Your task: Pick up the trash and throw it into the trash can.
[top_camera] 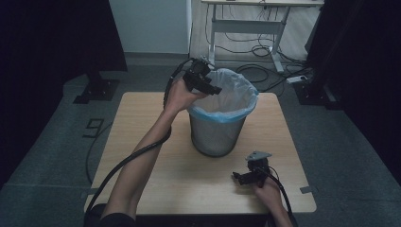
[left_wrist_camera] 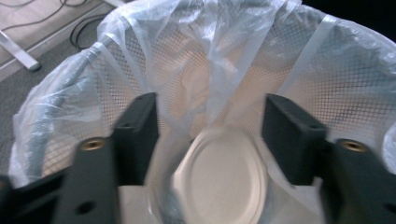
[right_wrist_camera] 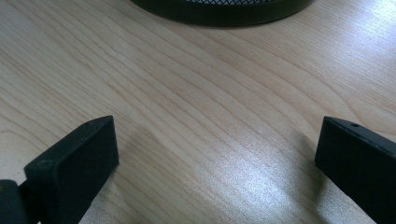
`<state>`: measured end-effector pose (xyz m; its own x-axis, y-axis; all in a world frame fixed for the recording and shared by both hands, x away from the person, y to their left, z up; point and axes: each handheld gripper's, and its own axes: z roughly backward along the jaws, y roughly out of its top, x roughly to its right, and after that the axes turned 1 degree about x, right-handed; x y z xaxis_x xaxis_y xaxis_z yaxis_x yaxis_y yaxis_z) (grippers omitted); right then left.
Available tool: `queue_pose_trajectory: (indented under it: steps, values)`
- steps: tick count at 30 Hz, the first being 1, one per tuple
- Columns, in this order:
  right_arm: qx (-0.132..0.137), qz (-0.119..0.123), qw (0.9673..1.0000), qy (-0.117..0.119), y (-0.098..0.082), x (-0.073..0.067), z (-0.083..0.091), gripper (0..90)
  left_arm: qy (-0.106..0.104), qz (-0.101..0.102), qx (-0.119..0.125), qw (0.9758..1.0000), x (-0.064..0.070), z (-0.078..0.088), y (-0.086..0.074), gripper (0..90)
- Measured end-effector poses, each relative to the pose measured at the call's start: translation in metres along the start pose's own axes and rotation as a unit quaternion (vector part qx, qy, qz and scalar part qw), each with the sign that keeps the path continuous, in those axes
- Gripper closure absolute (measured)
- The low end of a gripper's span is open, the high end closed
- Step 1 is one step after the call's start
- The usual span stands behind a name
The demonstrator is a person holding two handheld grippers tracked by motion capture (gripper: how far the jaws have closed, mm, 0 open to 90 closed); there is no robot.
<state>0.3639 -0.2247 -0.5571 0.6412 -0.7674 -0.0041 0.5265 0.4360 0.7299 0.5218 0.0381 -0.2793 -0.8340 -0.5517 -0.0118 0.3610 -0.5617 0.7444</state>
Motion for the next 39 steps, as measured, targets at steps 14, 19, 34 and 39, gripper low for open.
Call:
queue_pose_trajectory:
  steps: [14,19,34,39]
  values:
    - [0.0,0.0,1.0,0.0,0.0,0.0,0.0,0.0,-0.002,-0.001,0.036,0.9993,-0.007,0.028,-0.023,0.0]
    - [0.0,0.0,1.0,0.0,0.0,-0.001,0.0,0.0,-0.004,0.006,0.055,0.9985,-0.012,0.04,-0.032,0.0]
    - [0.0,0.0,1.0,0.0,0.0,-0.001,0.0,0.0,0.009,0.003,0.073,0.9973,-0.027,0.071,-0.062,0.0]
    - [0.0,0.001,1.0,0.0,0.0,-0.001,0.0,0.0,0.02,0.004,0.074,0.997,-0.034,0.08,-0.077,0.0]
